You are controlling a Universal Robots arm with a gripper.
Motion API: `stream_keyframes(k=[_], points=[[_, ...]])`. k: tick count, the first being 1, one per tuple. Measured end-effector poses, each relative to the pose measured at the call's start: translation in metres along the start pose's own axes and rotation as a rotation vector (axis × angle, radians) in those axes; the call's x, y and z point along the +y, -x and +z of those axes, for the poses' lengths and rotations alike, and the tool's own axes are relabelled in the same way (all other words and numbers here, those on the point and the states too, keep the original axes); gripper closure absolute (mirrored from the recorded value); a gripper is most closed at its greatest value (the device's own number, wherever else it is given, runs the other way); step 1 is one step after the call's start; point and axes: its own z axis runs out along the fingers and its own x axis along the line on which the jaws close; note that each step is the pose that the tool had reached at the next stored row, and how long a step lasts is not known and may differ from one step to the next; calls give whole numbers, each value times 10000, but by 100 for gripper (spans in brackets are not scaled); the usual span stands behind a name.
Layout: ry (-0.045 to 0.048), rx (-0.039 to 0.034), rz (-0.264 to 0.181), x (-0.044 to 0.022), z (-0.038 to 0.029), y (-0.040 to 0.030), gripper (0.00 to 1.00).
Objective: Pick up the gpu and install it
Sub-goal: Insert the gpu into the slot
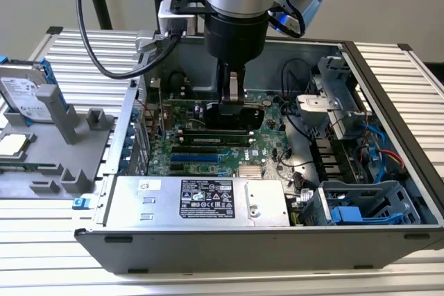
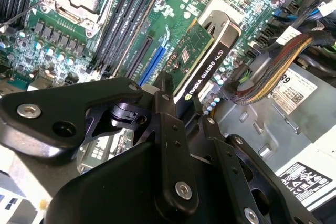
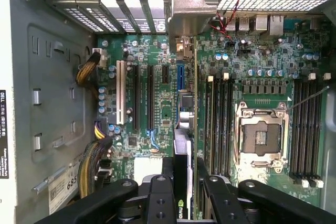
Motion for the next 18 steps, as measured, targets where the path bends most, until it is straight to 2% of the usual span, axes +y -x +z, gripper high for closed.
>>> stream_keyframes(k=[4,14,18], points=[[6,0,6,0,21,-21,100],[57,5,99,10,174,-28,100],[60,7,101,11,176,-29,100]])
